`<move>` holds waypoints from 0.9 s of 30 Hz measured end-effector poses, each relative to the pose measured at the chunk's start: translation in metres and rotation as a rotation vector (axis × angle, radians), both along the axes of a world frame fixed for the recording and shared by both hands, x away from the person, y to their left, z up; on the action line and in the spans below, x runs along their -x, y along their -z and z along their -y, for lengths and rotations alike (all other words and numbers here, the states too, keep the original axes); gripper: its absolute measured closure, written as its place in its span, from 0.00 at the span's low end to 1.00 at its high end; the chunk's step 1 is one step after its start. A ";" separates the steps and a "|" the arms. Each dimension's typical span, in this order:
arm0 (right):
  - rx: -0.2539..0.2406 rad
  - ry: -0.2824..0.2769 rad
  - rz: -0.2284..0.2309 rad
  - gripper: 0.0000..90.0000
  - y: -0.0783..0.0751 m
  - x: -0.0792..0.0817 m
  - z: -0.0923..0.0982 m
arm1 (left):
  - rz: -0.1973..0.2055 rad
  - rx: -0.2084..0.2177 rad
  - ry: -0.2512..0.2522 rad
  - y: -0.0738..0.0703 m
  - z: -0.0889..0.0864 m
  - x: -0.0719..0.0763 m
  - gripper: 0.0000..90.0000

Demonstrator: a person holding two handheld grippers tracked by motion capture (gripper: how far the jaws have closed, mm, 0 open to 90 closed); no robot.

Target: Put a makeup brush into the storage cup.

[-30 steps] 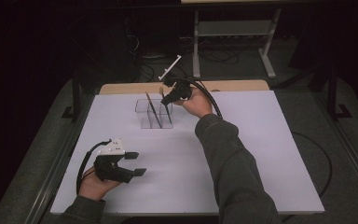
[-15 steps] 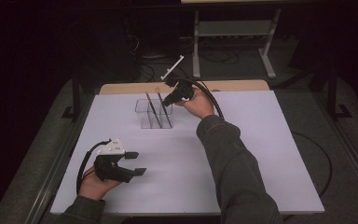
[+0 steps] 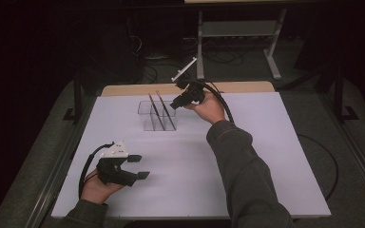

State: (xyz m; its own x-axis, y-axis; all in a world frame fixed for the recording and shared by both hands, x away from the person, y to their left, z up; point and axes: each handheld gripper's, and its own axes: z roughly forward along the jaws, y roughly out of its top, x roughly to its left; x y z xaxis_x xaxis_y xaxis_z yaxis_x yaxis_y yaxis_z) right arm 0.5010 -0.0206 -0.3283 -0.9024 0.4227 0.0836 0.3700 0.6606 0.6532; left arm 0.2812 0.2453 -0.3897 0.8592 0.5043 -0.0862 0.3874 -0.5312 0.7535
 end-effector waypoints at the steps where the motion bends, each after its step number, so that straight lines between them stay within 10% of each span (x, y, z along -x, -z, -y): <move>1: -0.003 0.007 -0.004 0.74 0.000 0.001 0.002 | 0.002 -0.001 0.001 0.000 0.000 0.000 0.35; 27: -0.091 0.076 -0.016 0.59 0.009 0.031 0.053 | -0.011 -0.003 0.003 0.000 0.003 0.000 0.34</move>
State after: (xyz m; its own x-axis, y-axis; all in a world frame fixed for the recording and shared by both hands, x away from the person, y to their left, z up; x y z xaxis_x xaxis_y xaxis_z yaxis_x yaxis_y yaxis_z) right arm 0.4704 -0.0741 -0.3372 -0.8661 0.4801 0.1391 0.4280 0.5685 0.7025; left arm 0.2809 0.2428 -0.3898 0.8599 0.5018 -0.0939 0.3938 -0.5350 0.7474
